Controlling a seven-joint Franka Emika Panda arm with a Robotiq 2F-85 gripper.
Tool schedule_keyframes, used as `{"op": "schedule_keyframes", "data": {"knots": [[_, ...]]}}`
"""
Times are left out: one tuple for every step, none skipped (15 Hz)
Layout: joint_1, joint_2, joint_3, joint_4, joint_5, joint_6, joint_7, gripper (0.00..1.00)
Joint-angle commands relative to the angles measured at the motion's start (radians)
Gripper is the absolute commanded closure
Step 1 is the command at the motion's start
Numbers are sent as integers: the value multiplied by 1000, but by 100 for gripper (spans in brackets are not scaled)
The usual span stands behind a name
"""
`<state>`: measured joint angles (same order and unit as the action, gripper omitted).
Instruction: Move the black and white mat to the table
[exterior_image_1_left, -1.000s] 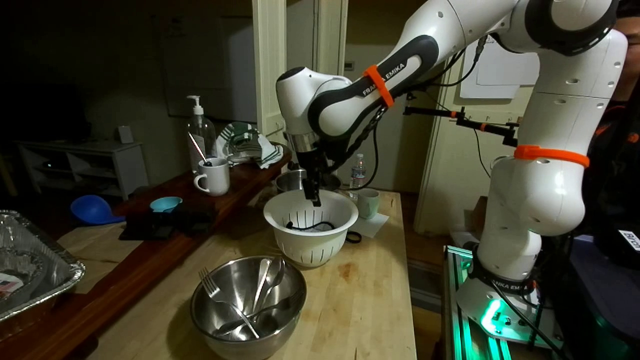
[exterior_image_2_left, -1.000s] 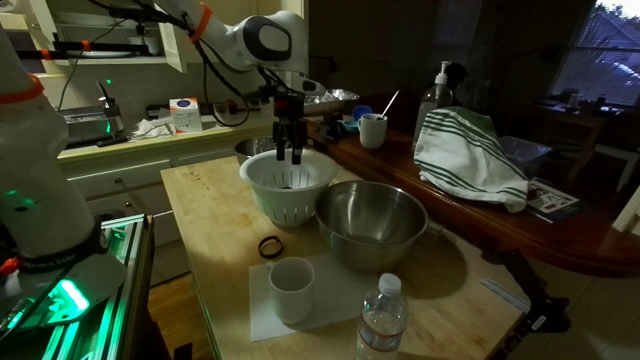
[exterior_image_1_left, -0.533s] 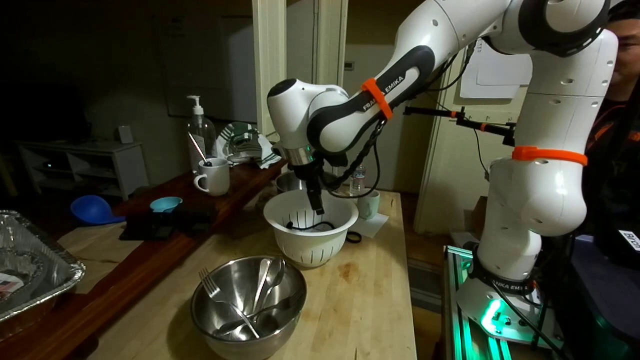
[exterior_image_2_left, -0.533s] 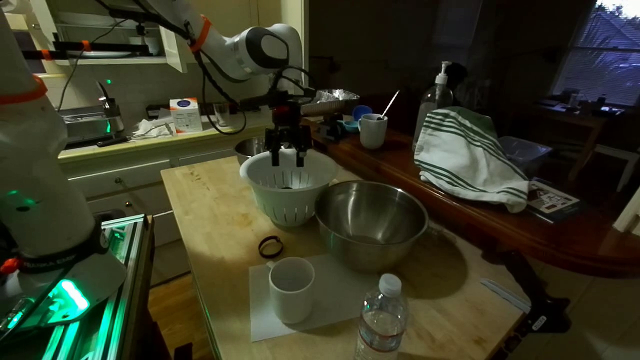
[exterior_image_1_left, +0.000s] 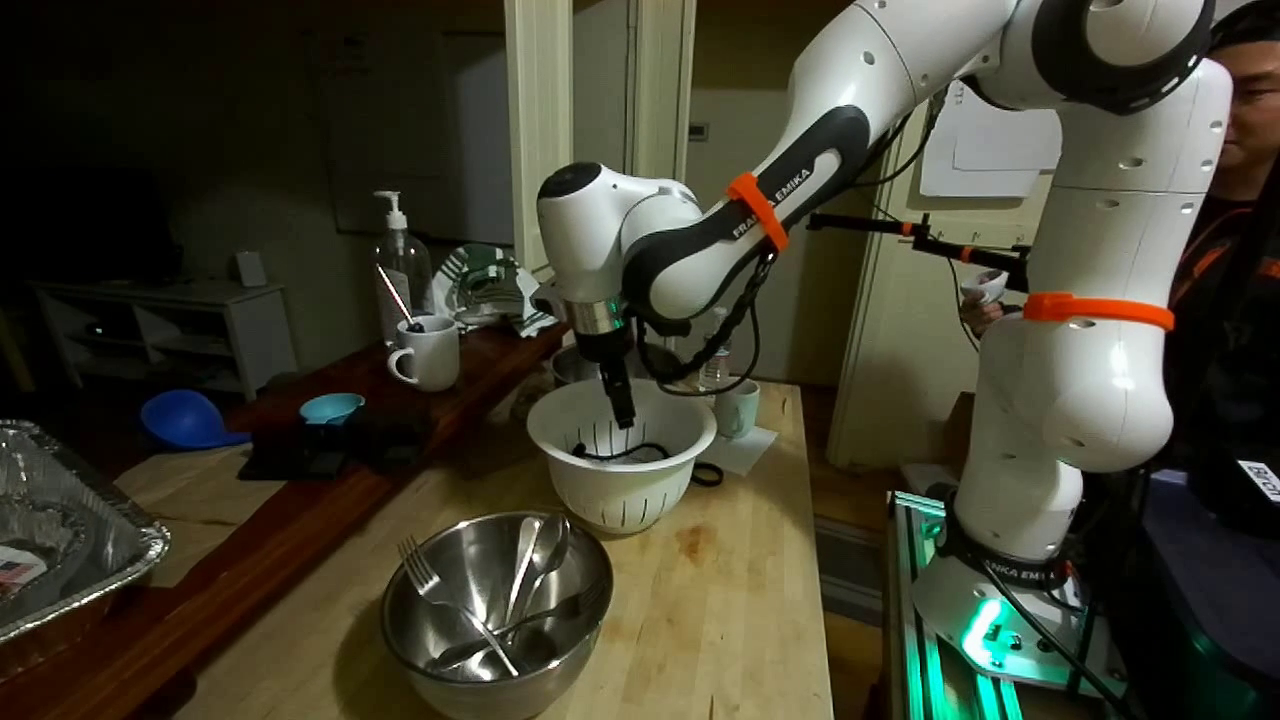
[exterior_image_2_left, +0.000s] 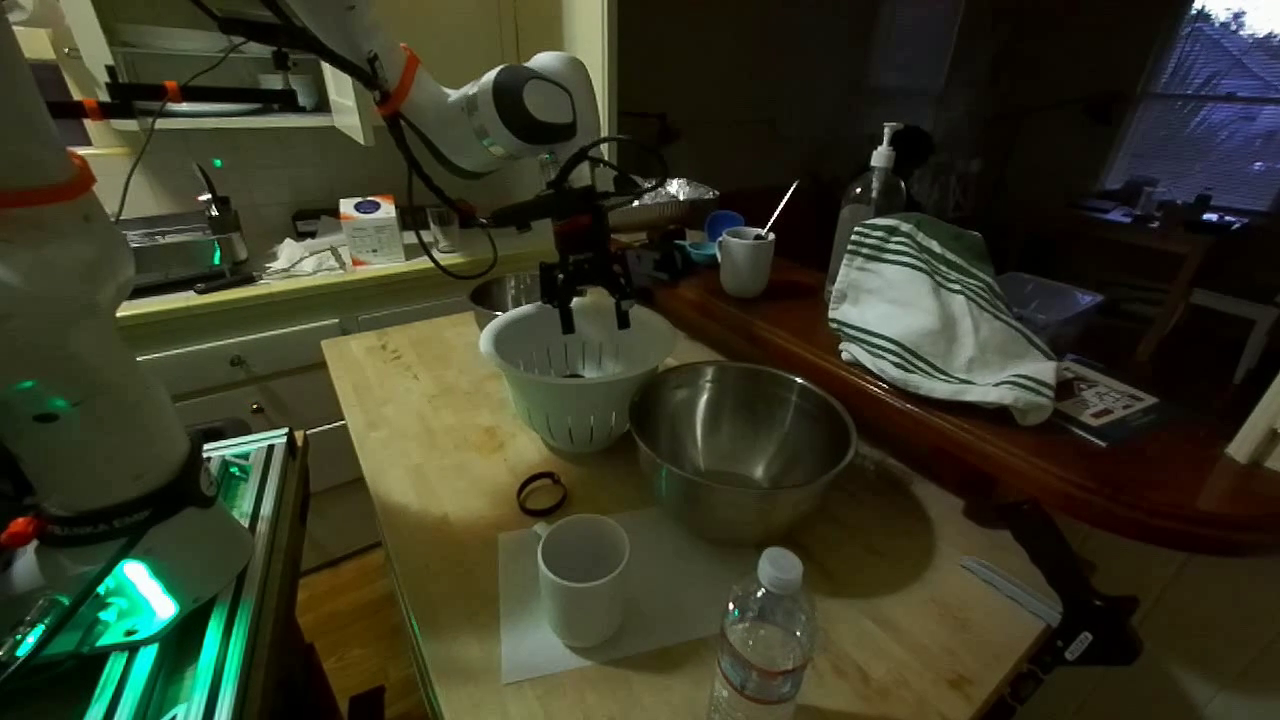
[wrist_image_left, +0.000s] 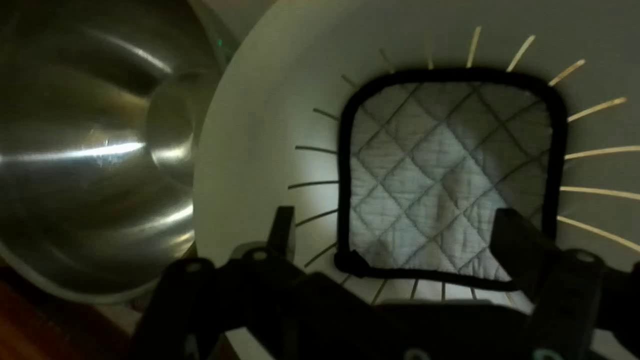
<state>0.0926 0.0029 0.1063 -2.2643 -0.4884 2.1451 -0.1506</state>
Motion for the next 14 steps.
{"op": "schedule_keyframes", "data": {"knots": [[-7,17,-13,-41,-66,174,-118,0],[-6,32,-13,-44,-71,216,-158,0],[-4,44,-12,-50,-79,253,-192,0],[-4,54,-12,-54,-88,275,-212,0],[-7,62,-14,-60,-84,302,-243,0],[-11,76,-16,-64,-72,331,-270,0],[-11,85,-16,-69,-68,345,-282,0],[-7,87,-16,-80,-81,350,-263,0],[-5,88,-17,-90,-90,352,-244,0],[-1,83,-18,-102,-106,348,-219,0],[2,67,-20,-120,-131,349,-187,0],[5,57,-21,-132,-157,348,-155,0],[13,50,-18,-139,-191,333,-102,0],[20,34,-13,-148,-217,320,-46,0]]}}
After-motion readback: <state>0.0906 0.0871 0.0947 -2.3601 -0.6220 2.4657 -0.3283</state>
